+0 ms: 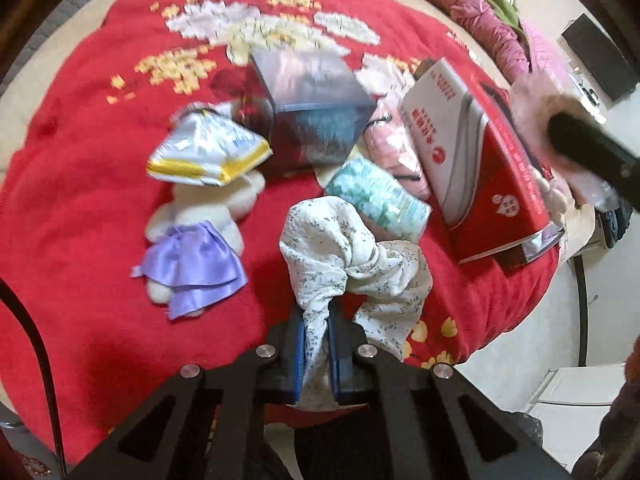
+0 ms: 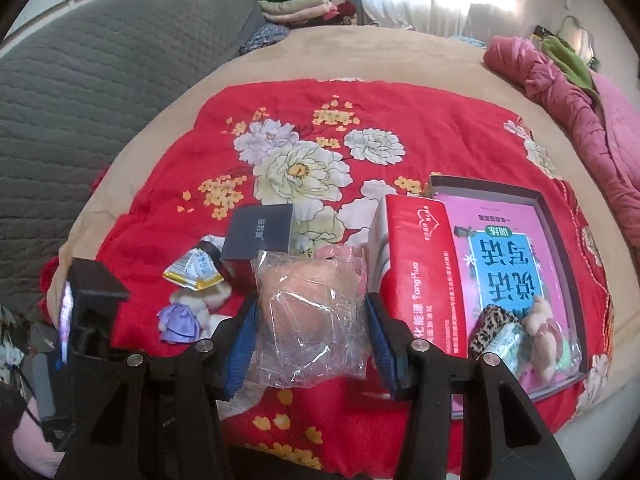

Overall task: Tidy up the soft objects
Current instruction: 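Carry the white scrunchie and bagged pink item over the pink book box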

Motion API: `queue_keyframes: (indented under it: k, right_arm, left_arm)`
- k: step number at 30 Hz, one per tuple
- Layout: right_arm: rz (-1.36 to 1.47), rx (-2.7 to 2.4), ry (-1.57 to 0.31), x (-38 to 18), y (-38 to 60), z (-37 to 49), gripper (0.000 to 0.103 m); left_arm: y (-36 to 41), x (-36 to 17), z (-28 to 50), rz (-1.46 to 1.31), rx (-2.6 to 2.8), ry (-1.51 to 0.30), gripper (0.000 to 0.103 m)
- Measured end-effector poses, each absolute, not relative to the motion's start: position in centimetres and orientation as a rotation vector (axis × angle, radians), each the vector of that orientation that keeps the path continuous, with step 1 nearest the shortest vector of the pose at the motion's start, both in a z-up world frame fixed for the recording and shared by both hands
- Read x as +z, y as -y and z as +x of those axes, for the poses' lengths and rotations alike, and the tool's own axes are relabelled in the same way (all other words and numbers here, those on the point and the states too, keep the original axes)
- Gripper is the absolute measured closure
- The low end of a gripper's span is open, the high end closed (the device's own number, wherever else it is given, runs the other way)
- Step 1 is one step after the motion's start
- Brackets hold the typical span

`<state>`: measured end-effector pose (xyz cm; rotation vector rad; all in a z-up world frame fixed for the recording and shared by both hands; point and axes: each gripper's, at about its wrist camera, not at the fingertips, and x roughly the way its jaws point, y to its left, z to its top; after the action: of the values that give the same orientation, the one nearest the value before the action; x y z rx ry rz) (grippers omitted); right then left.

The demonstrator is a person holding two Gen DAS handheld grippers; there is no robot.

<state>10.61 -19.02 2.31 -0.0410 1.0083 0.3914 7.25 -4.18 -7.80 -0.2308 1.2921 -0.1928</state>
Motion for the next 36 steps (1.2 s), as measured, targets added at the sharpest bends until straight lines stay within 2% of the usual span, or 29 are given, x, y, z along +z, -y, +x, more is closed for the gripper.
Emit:
queue_keyframes:
  k: [8, 21, 36]
  right_arm:
    - [0.018, 0.374, -0.959, 4.0, 20.8, 9.5, 0.050]
    - [0.106, 0.275, -0.853, 8.3, 27.4, 8.6, 0.050]
    - [0.202, 0.107, -0.766, 11.1, 36.9, 7.8, 0.050]
  left_arm:
    - [3.7, -2.6, 6.8, -0.205, -0.197, -1.184, 0.093]
    - [8.9, 4.6, 8.4, -0.140, -0.282, -1.064, 0.093]
    - [16.0, 8.7, 11.2, -0.063, -0.390, -1.002, 0.093]
